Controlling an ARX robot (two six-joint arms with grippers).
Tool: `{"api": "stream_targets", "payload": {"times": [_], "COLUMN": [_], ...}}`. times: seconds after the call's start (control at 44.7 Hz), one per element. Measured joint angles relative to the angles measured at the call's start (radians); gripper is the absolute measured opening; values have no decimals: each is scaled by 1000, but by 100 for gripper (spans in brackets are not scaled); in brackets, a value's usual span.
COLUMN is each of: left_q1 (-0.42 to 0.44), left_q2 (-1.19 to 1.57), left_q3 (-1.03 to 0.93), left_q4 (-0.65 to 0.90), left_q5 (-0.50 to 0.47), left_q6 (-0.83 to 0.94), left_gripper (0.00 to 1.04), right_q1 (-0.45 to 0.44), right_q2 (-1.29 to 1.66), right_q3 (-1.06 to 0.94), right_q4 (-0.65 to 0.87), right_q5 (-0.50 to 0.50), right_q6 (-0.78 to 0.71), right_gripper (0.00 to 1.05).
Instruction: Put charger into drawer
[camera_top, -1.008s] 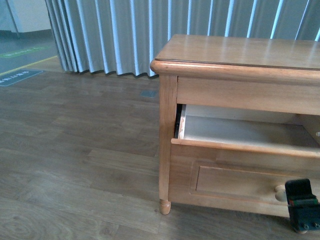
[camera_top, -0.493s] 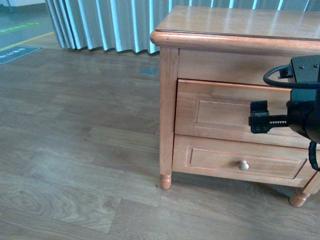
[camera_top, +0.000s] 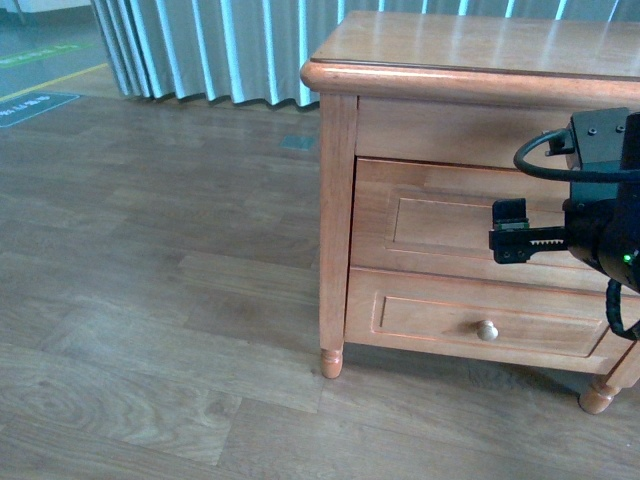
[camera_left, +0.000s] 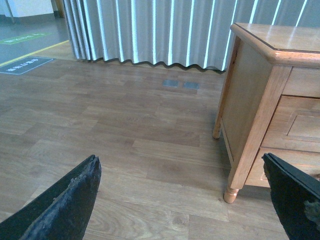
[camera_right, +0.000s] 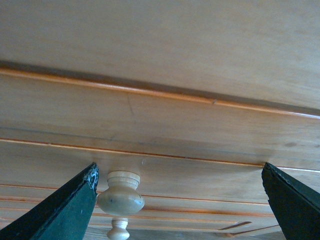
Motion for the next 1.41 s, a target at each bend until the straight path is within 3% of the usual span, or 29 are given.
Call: {"api": "stream_targets", "payload": {"times": [0.358, 0.56, 0.806, 1.008, 1.142, 1.411], "left_q1": [0, 0, 0, 0, 0, 0], "left_q2": [0, 0, 0, 0, 0, 0], "left_q3": [0, 0, 0, 0, 0, 0], "left_q4": [0, 0, 0, 0, 0, 0], "left_q5": [0, 0, 0, 0, 0, 0], "left_q6": [0, 0, 0, 0, 0, 0], "left_gripper": [99, 99, 99, 99, 99, 99], "right_q1": [-10, -39, -92, -98, -124, -127], "right_q2": [-426, -750, -1285, -1313, -1326, -1442], "right_q3": [-340, -519, -674, -679, -760, -835], "right_q4": [-40, -169, -439, -437, -227, -257], "right_q5": [-39, -65, -128, -139, -268, -274], "right_q6": [65, 112, 187, 198, 117, 77], "right_gripper": [96, 96, 96, 96, 76, 34]}}
